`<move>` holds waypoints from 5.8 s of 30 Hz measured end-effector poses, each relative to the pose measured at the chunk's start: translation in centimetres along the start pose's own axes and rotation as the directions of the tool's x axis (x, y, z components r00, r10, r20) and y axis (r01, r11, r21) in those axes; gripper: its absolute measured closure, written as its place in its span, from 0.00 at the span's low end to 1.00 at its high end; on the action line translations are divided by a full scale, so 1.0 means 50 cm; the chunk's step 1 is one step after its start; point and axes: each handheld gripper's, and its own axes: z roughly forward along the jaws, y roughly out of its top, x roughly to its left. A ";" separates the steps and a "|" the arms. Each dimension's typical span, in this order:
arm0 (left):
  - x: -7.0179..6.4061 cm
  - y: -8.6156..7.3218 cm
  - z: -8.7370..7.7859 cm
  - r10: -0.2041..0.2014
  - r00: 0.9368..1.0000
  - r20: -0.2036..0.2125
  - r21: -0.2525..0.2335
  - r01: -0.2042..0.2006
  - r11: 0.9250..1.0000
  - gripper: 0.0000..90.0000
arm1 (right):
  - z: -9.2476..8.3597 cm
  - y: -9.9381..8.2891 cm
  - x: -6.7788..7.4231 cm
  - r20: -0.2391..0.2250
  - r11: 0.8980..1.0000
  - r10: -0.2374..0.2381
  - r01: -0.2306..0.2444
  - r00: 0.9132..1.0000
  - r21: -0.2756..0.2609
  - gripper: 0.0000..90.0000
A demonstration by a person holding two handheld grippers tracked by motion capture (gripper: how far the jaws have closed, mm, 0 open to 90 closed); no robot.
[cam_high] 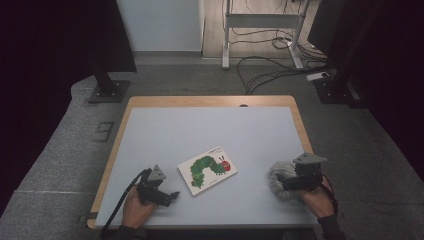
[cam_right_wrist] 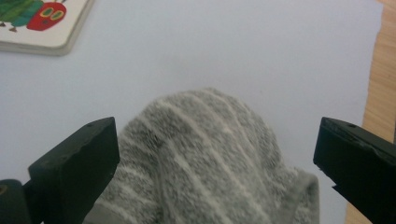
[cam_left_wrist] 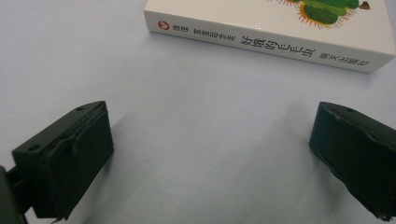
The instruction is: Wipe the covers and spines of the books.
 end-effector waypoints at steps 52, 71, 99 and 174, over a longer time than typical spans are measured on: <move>-0.021 0.059 0.049 0.138 0.983 0.117 -0.002 -0.139 0.990 0.00 | 0.149 0.175 0.176 -0.209 0.983 -0.183 0.182 0.961 -0.022 0.00; -0.034 0.070 0.061 0.136 0.984 0.118 -0.003 -0.137 0.991 0.00 | 0.265 0.173 0.208 -0.301 0.981 -0.171 0.190 0.938 0.033 0.00; -0.034 0.069 0.061 0.135 0.984 0.118 -0.005 -0.136 0.991 0.00 | 0.298 0.186 0.212 -0.423 0.998 -0.001 0.029 0.906 0.059 0.04; -0.037 0.068 0.060 0.136 0.985 0.108 -0.001 -0.137 0.991 0.00 | 0.235 0.263 0.199 -0.503 0.960 -0.190 0.266 0.843 0.083 0.22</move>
